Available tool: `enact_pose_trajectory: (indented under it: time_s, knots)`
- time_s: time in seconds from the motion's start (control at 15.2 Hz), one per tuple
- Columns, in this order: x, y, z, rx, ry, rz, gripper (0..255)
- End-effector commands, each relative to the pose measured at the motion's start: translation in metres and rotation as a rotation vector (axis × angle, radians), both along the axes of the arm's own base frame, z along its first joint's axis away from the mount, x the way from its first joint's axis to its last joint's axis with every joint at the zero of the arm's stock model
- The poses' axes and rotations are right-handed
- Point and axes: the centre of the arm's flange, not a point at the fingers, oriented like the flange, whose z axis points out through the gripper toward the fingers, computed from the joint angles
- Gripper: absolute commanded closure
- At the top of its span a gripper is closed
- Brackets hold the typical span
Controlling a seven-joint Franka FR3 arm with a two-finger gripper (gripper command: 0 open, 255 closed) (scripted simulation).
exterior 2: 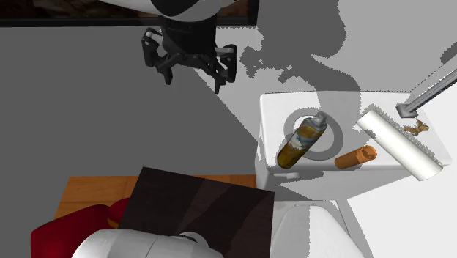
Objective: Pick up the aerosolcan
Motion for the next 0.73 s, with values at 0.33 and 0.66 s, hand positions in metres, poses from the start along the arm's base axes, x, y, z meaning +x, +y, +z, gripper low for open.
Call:
enact_pose_trajectory:
  time_s: [0.33,0.66]
  knots:
    - [0.000,-0.060,-0.011,-0.033,0.018,0.030,0]
    - [0.003,-0.120,-0.020,-0.065,0.037,0.060,0]
